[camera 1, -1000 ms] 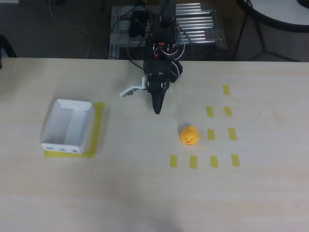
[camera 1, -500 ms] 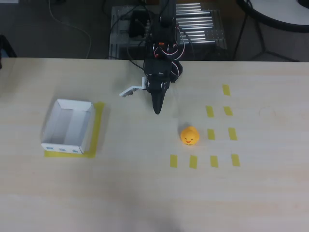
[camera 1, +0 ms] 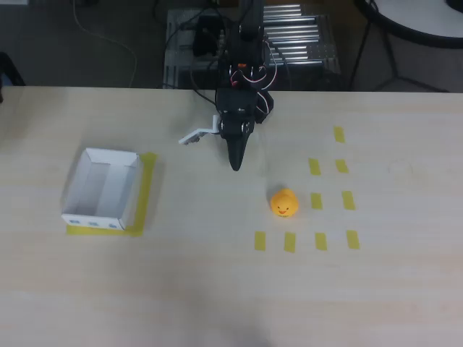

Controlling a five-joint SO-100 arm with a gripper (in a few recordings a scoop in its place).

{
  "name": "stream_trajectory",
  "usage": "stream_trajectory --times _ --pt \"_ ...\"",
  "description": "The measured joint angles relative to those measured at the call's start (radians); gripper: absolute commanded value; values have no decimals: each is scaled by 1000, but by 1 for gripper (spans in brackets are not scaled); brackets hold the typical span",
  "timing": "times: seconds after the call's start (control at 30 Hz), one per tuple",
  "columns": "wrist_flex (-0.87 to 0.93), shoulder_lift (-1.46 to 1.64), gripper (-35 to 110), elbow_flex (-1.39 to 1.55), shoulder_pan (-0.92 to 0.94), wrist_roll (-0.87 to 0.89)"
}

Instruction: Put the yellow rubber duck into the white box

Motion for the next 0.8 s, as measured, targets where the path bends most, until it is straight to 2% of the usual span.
stream_trajectory --times 0.23,0.43,0.53,0.7,0.8 --pt "-23 -11 0 -2 -6 0" --pt "-60 -357 1 -242 -18 -60" --pt "-20 -572 13 -486 -25 -137" --pt "87 -864 37 -818 -74 -405" --pt "158 -1037 43 -948 -133 -577"
